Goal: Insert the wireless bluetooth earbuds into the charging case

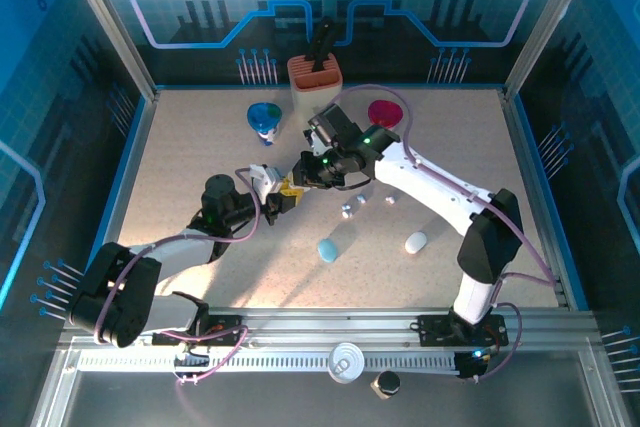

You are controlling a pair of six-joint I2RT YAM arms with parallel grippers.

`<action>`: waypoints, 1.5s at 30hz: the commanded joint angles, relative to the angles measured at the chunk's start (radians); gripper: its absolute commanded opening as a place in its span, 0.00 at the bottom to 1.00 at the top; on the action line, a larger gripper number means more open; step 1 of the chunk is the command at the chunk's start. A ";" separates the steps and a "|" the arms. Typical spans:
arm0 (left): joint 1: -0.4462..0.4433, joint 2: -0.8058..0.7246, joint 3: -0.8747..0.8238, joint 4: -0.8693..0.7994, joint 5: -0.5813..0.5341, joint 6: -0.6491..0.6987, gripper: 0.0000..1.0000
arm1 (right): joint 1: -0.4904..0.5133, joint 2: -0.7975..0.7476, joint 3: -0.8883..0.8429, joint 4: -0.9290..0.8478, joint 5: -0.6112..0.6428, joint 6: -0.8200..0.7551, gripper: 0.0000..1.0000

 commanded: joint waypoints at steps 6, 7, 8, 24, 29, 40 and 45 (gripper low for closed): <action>-0.004 -0.010 0.035 0.052 -0.022 0.039 0.00 | -0.004 0.045 0.041 -0.034 -0.038 0.002 0.14; -0.003 -0.006 0.037 0.056 -0.024 0.039 0.00 | -0.005 0.049 0.045 -0.033 -0.044 0.005 0.14; -0.003 -0.002 0.040 0.057 -0.023 0.039 0.00 | -0.004 0.051 0.047 -0.033 -0.053 0.009 0.14; -0.003 -0.014 0.024 0.047 -0.029 0.041 0.00 | -0.008 0.020 0.015 0.006 -0.051 0.034 0.20; -0.003 -0.010 0.017 0.052 -0.027 0.035 0.00 | -0.011 -0.025 -0.016 0.061 -0.052 0.034 0.25; -0.003 -0.002 0.004 0.073 -0.014 0.042 0.00 | -0.038 -0.124 -0.101 0.158 -0.056 0.034 0.27; -0.003 0.002 0.011 0.069 0.059 0.038 0.00 | -0.055 -0.152 -0.111 0.157 -0.026 0.019 0.28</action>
